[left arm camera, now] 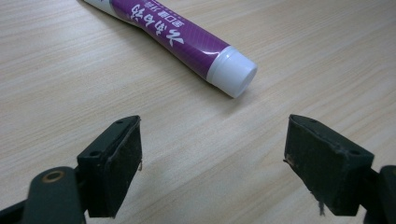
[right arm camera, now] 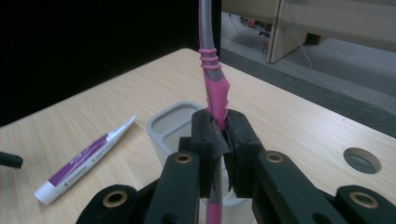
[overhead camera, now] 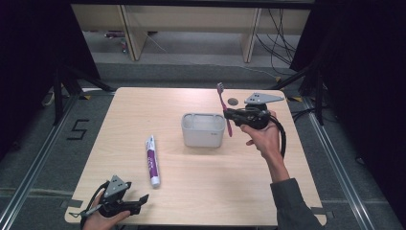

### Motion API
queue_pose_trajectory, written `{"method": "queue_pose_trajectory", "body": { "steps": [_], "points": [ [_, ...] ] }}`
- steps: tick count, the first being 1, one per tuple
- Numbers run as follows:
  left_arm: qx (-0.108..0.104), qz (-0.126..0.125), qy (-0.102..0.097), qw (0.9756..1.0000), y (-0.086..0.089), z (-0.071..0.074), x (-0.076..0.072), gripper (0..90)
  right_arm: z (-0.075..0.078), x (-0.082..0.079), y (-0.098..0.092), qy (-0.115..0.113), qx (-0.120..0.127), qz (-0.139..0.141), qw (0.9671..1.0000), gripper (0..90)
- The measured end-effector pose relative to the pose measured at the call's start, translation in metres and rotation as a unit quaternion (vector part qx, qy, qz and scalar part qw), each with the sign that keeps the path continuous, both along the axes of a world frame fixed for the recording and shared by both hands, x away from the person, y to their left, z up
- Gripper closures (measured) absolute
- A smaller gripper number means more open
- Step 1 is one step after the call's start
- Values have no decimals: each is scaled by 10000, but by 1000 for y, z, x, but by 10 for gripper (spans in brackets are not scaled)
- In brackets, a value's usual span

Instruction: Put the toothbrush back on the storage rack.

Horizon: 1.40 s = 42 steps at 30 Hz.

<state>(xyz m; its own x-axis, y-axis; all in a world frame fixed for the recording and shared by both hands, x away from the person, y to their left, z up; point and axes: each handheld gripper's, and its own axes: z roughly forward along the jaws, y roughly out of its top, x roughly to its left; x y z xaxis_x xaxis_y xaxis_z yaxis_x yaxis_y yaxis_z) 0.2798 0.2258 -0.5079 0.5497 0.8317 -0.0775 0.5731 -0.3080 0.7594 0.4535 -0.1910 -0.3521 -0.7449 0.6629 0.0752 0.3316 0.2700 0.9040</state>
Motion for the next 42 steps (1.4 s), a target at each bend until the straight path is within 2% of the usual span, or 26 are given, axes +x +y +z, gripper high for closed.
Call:
{"method": "queue_pose_trajectory", "body": {
  "steps": [2,7,8,10,11,12,15,16,17,18,19,20,24,25,26,27,30,31,32,34,35,36,38,39,40,42],
  "points": [
    [19,-46,5,10000,0,0,0,185,0,4,3,84,131,-3,9999,834],
    [-4,-37,-13,10000,0,0,0,185,2,13,8,-18,151,-132,9998,834],
    [-44,16,-7,10000,-1,-1,0,186,2,14,9,66,183,-168,9997,834],
    [21,-47,19,10000,0,0,0,185,1,19,11,26,197,-176,9996,834],
    [62,-77,22,9999,0,0,0,184,1,20,12,100,177,-256,9995,834],
    [-5,-39,15,10000,-1,0,0,184,0,23,13,63,148,-205,9997,834],
    [6,-29,29,10000,-1,0,0,184,-3,29,14,11,157,-274,9995,834],
    [-6,-15,31,10000,-1,0,0,184,-3,30,15,75,249,-244,9994,834],
    [-9,-26,18,10000,-1,0,0,184,-4,33,15,6,223,-283,9993,834],
    [-47,-33,-21,10000,-1,-1,0,184,-5,34,17,105,326,-312,9989,834],
    [9,-66,-15,10000,0,-1,0,184,-5,36,17,39,286,-326,9991,834],
    [7,-52,-8,10000,0,0,0,184,-6,37,18,130,311,-309,9990,834],
    [-27,-23,4,10000,-1,0,0,184,-9,44,21,100,371,-392,9985,834],
    [-42,-36,-20,10000,-1,-1,0,184,-10,44,22,203,446,-403,9980,834],
    [-149,42,-46,9999,-2,-1,0,184,-11,46,22,181,432,-421,9980,834],
    [-14,-61,-28,10000,0,-1,0,184,-13,47,23,147,436,-437,9980,834],
    [-34,-36,1,10000,-1,0,0,184,-17,50,25,237,474,-504,9973,834],
    [-14,-34,17,10000,-1,0,0,184,-18,52,25,146,448,-504,9976,833],
    [-22,-31,-3,10000,-1,0,-1,184,-20,52,26,263,506,-527,9970,834],
    [-12,-48,3,10000,-1,0,-1,184,-23,55,26,160,420,-541,9975,834],
    [-22,-35,17,10000,-1,0,-1,184,-25,55,27,239,457,-581,9970,834],
    [-23,-39,7,10000,-1,-1,0,184,-26,55,26,165,397,-631,9971,833],
    [-7,-44,1,10000,-1,0,-1,184,-29,56,27,265,455,-689,9962,833],
    [-13,-40,10,10000,-1,-1,-1,184,-31,57,26,208,366,-701,9966,834],
    [-6,-34,25,10000,-1,0,-1,184,-32,58,26,301,433,-691,9962,833],
    [-6,-52,0,10000,-1,0,0,184,-34,60,26,260,421,-710,9962,833]
  ]
}}
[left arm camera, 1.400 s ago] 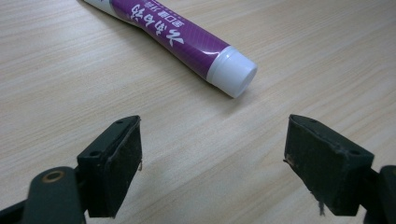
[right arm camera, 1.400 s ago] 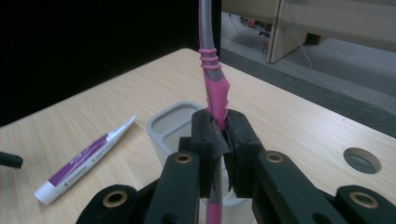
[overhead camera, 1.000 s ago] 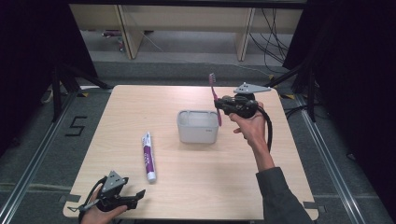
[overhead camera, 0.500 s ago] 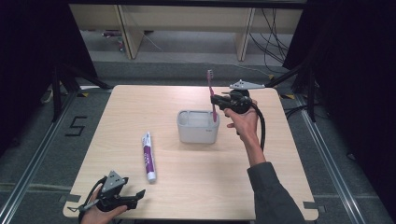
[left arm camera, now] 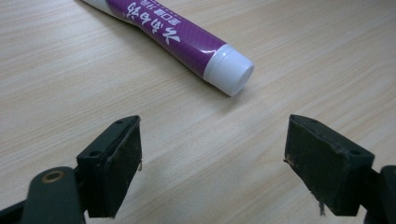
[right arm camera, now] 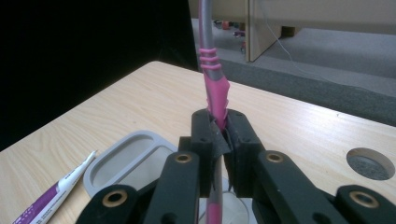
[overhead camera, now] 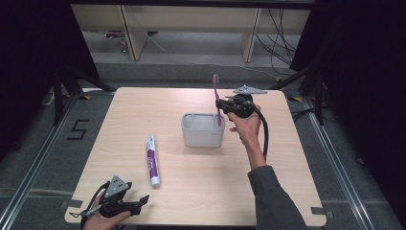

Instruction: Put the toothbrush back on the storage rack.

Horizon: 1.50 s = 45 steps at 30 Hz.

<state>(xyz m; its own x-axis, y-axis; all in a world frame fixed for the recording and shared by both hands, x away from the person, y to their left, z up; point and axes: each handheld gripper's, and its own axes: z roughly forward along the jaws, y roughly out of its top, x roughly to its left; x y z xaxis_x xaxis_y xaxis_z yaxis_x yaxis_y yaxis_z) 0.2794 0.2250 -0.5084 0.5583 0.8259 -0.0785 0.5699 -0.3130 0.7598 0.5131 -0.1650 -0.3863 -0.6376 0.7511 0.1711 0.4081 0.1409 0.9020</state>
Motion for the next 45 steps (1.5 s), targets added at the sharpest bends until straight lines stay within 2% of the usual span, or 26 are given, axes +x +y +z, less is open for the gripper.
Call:
{"method": "queue_pose_trajectory", "body": {
  "steps": [1,3,5,7,9,10,11,14,15,16,18,19,20,21,23,24,25,27,35,36,38,39,41,42,43,45],
  "points": [
    [-8,20,1,10000,0,0,0,184,-1,-1,1,43,15,-74,10000,833],
    [-6,12,6,10000,0,0,0,184,-3,0,2,41,75,49,10000,833],
    [-1,12,4,10000,0,0,0,184,-6,1,2,-15,9,0,10000,833],
    [24,26,13,10000,-1,1,-1,184,-11,1,2,81,10,-14,10000,833],
    [-3,11,11,10000,0,0,0,184,-15,3,0,-42,-98,-59,9999,833],
    [-6,16,3,10000,0,0,0,184,-17,2,0,132,31,-49,9999,833],
    [-7,17,3,10000,0,0,0,184,-19,3,0,88,-32,-12,10000,832],
    [-14,42,-18,10000,-1,-1,-1,184,-23,2,-1,199,63,-73,9998,832],
    [-8,20,14,10000,-1,0,0,184,-24,3,-2,151,-3,-35,9999,832],
    [-6,18,14,10000,-1,0,0,184,-25,2,-2,225,69,-63,9997,832],
    [22,19,-2,10000,-1,0,-1,184,-27,3,-2,155,0,-22,9999,831],
    [-2,29,-22,10000,-1,0,0,184,-27,3,-3,167,-29,-52,9998,832],
    [-7,40,-11,10000,-1,0,-1,184,-28,2,-2,269,67,-85,9996,831],
    [2,14,17,10000,-1,0,0,184,-30,3,-2,209,38,-70,9997,831],
    [32,-10,50,10000,-1,0,0,184,-32,2,-2,291,38,-77,9995,831],
    [18,12,38,10000,-1,0,0,184,-33,3,-2,207,-23,-54,9998,830],
    [23,5,41,10000,-1,0,0,184,-34,4,-3,174,-55,-82,9998,830],
    [13,12,28,10000,-1,0,0,184,-35,2,-2,310,42,-126,9994,830],
    [-9,6,-8,10000,-1,-1,0,184,-40,2,-3,242,-30,-76,9997,828],
    [31,2,38,10000,-1,0,0,184,-40,1,-3,335,0,-114,9994,828],
    [28,8,29,10000,-1,0,0,184,-41,0,-3,365,26,-82,9993,827],
    [21,6,27,10000,-1,0,0,184,-42,0,-4,307,-62,-96,9995,827],
    [-5,1,-6,10000,-1,-1,0,184,-44,-1,-4,313,-41,-106,9994,825],
    [4,-13,-13,10000,-1,-1,0,184,-45,0,-5,210,-133,-43,9997,824],
    [-2,-8,-12,10000,-1,-1,0,184,-45,-1,-6,189,-185,-102,9996,823],
    [4,-4,-4,10000,-1,-1,0,184,-45,-4,-6,314,-123,-119,9994,822]
  ]
}}
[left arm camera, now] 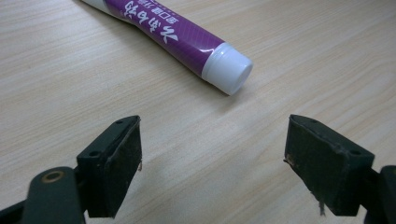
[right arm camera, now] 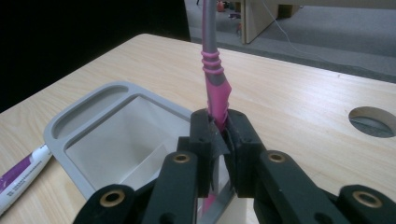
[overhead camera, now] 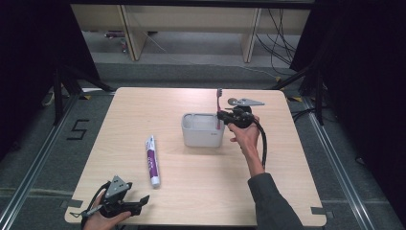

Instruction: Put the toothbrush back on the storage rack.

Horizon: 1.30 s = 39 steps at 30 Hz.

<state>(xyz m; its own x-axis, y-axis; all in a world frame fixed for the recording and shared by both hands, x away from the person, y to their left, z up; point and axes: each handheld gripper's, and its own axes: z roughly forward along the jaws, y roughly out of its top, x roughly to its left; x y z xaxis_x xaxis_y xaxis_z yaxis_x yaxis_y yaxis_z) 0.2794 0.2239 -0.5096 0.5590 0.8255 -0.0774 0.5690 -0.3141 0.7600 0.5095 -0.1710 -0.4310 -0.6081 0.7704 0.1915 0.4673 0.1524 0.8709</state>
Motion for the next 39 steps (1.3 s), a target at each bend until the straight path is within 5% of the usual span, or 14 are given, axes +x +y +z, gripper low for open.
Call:
{"method": "queue_pose_trajectory", "body": {
  "steps": [5,7,20,29,39],
  "points": [
    [1,-1,-8,10000,0,0,0,184,0,0,-3,-195,-158,28,9997,818],
    [-2,-3,-10,10000,0,0,0,184,-1,-1,-2,-34,-45,34,10000,816],
    [32,6,35,10000,0,1,0,184,-1,-2,1,-86,-91,30,9999,782],
    [45,61,15,10000,0,0,0,184,5,-9,-1,-83,-231,-127,9996,535],
    [36,38,21,10000,0,0,0,184,9,-25,-11,-243,-330,-120,9991,455]
  ]
}}
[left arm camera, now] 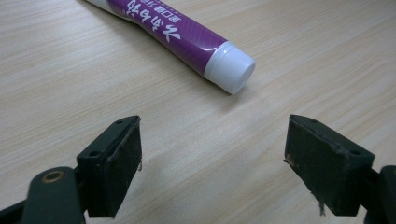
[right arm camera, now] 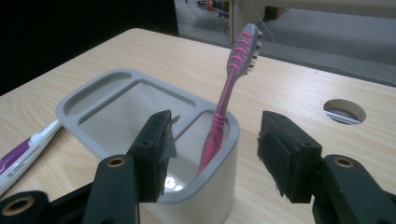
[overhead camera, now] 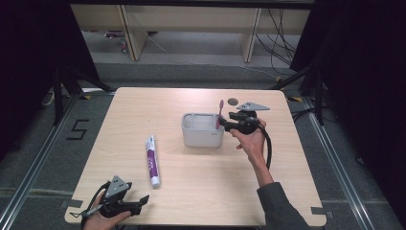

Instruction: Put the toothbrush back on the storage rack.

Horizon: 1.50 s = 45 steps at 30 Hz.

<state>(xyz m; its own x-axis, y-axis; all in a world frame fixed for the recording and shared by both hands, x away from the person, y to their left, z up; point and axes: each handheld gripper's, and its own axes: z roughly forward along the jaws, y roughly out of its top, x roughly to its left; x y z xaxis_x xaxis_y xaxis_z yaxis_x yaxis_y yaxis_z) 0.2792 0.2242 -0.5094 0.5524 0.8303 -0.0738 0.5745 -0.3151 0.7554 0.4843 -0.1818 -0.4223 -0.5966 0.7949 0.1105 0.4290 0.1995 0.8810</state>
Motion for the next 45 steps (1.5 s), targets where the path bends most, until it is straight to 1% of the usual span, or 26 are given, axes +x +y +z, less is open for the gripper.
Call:
{"method": "queue_pose_trajectory", "body": {
  "steps": [5,7,8,16,18,19,21,23,24,26,27,29,30,31,32,33,34,35,36,37,40,41,42,43,44,45],
  "points": [
    [-20,17,-8,10000,0,-1,0,184,2,-10,-5,138,92,-30,9999,442],
    [-11,16,19,10000,0,0,0,184,1,-12,-7,58,68,0,10000,441],
    [5,7,45,10000,1,0,0,184,2,-16,-8,140,124,-28,9998,441],
    [3,9,35,10000,1,0,0,184,1,-27,-14,-17,21,183,9998,439],
    [-3,16,35,10000,1,1,0,184,2,-31,-15,101,20,122,9999,434],
    [1,-2,31,10000,1,1,0,184,2,-30,-16,-45,28,209,9998,435],
    [3,-2,31,10000,1,1,0,184,3,-34,-14,36,64,143,9999,429],
    [10,-6,35,10000,0,1,0,184,3,-36,-16,12,-22,249,9997,423],
    [32,-9,38,10000,0,1,0,184,3,-38,-16,38,57,225,9997,419],
    [0,4,1,10000,-1,0,0,184,4,-39,-18,-62,-51,307,9995,407],
    [8,-20,10,10000,0,0,0,184,4,-42,-17,87,16,218,9997,403],
    [15,41,-9,10000,-1,0,0,184,3,-42,-20,-10,-53,229,9997,389],
    [39,34,1,10000,0,0,0,184,3,-45,-19,153,31,213,9997,382],
    [-8,7,28,10000,0,1,-1,184,2,-44,-21,-11,-60,246,9997,377],
    [-5,-3,28,10000,0,1,-1,184,3,-47,-21,130,-71,189,9997,369],
    [0,-4,29,10000,0,1,-1,184,1,-45,-23,-2,-136,295,9995,358],
    [8,-8,17,10000,0,1,-1,184,1,-48,-22,99,-96,165,9998,350],
    [11,5,25,10000,0,1,-1,184,2,-49,-23,119,-195,169,9996,346],
    [9,-6,10,10000,0,1,-1,184,1,-49,-24,10,-228,204,9995,339],
    [5,-11,10,10000,0,1,-1,184,1,-51,-25,104,-240,143,9996,327],
    [6,-20,-2,10000,0,1,-1,184,0,-54,-25,121,-239,198,9994,314],
    [14,4,20,10000,0,1,-1,184,0,-57,-24,210,-183,91,9996,307],
    [9,1,22,10000,0,1,-1,184,-1,-57,-25,151,-268,221,9993,298],
    [29,-7,13,10000,0,2,-1,184,-1,-60,-26,142,-322,88,9993,287],
    [26,-11,11,10000,0,2,-1,184,-2,-63,-26,275,-322,20,9991,272],
    [14,-17,-3,10000,0,2,-1,184,-3,-63,-27,192,-351,31,9992,272]
  ]
}}
